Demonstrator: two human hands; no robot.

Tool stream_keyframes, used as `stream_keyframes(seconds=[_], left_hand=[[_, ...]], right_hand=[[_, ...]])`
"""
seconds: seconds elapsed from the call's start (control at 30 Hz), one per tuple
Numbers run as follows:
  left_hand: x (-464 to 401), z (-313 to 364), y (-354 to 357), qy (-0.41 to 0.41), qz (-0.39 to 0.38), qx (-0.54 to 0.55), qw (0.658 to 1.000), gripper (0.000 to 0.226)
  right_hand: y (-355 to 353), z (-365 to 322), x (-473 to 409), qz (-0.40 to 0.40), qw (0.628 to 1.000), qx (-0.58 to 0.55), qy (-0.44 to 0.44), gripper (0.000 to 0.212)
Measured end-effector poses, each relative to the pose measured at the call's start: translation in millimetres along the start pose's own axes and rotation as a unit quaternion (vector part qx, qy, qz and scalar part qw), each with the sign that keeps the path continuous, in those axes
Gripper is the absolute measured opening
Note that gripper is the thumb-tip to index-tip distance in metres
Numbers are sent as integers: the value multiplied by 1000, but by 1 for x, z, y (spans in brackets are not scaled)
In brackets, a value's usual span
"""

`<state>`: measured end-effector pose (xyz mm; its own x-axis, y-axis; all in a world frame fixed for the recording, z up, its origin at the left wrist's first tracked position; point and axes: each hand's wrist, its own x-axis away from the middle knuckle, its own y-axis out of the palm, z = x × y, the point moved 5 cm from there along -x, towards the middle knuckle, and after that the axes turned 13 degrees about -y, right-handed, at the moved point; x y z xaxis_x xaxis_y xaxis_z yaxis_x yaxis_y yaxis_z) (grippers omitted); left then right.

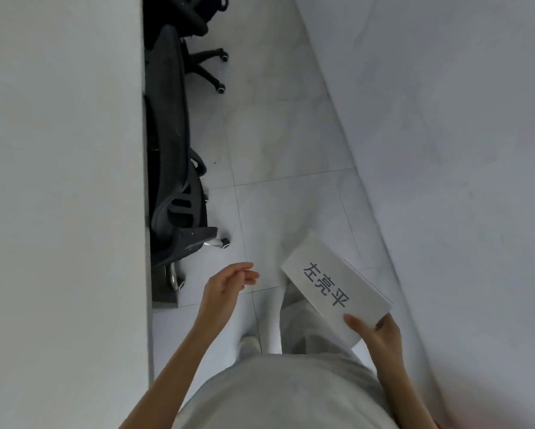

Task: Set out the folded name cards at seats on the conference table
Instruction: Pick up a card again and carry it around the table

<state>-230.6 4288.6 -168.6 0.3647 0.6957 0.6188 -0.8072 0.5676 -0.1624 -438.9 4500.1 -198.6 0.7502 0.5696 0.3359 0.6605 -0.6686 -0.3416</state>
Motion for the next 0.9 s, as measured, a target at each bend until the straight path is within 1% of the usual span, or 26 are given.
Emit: stream_keyframes(seconds=[0.1,0.17,0.23,0.27,0.33,0.4,0.43,0.53,0.6,0.7,0.77,0.9], left_hand=[[-44,49,31,23,-20,-21,999,26],[-73,76,51,25,-22,-20,999,23],[-99,99,68,26,-8,1,1000,25],[-112,109,75,19,7,15,1000,27],[-132,126,84,-5,45,52,998,27],[-150,143,89,-30,88,91,991,30],[-159,151,90,-43,109,108,987,32],[-186,178,94,-64,150,142,976,32],[-211,193,96,-73,169,160,970,31],[-266,222,95,-81,188,171,964,33],[-309,250,94,-82,187,174,963,34],[-400,323,78,-61,157,153,974,33]], right_hand=[[-13,-7,-51,23,999,-28,1,45],[-19,-21,-97,18,999,-38,-3,44],[-23,-44,-153,-13,999,-30,-21,43],[-25,-59,-182,-34,999,-14,-35,48],[-25,-97,-239,-77,995,19,-65,65],[-20,-138,-293,-119,986,45,-109,73],[-17,-158,-317,-133,981,51,-128,71],[0,-208,-382,-157,973,39,-166,54],[14,-230,-422,-160,970,28,-180,50],[38,-248,-485,-162,972,15,-170,51],[55,-255,-527,-160,975,6,-155,51],[79,-276,-603,-156,980,12,-125,65]])
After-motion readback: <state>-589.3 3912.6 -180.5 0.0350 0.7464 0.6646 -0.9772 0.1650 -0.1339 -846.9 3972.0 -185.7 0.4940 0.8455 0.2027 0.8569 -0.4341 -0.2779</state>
